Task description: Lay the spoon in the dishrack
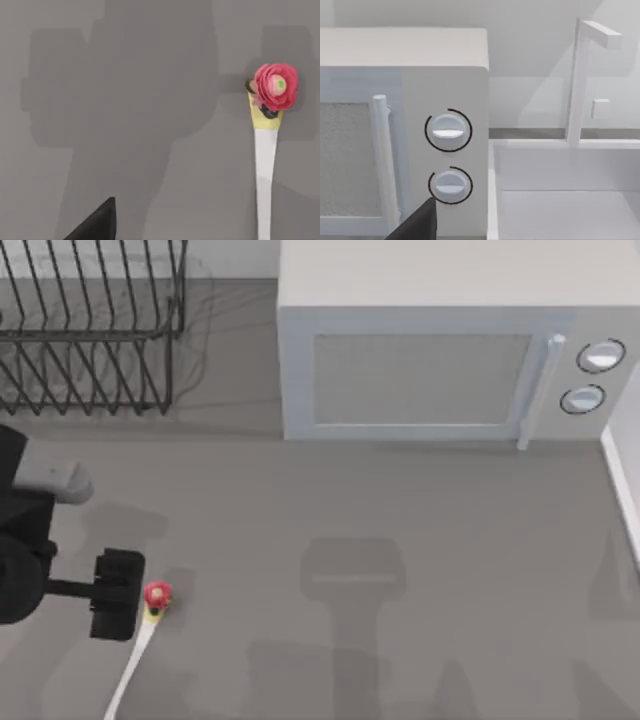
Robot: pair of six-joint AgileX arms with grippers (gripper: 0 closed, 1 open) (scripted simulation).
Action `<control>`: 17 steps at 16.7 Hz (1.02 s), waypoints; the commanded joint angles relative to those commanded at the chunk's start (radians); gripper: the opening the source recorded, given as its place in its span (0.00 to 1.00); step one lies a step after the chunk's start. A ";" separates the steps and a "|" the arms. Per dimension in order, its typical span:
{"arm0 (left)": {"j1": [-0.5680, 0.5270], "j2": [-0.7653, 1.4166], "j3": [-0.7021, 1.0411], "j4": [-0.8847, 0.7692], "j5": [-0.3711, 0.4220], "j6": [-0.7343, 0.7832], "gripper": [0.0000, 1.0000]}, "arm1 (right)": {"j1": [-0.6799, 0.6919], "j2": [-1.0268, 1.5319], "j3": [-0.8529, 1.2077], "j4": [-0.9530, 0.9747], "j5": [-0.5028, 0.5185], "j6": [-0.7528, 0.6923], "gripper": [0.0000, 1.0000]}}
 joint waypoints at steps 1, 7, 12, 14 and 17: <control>-0.023 0.078 0.049 -0.055 0.000 -0.011 1.00 | 0.000 0.000 0.000 0.000 0.000 0.000 1.00; -0.124 0.392 0.270 -0.280 0.002 -0.058 1.00 | 0.000 0.000 0.000 0.000 0.000 0.000 1.00; -0.138 0.435 0.302 -0.309 0.002 -0.064 1.00 | 0.000 0.000 0.000 0.000 0.000 0.000 1.00; -0.133 0.431 0.299 -0.306 0.002 -0.063 1.00 | 0.000 0.000 0.000 0.000 0.000 0.000 1.00; -0.134 0.452 0.275 -0.268 0.002 -0.061 1.00 | 0.000 0.000 0.000 0.000 0.000 0.000 1.00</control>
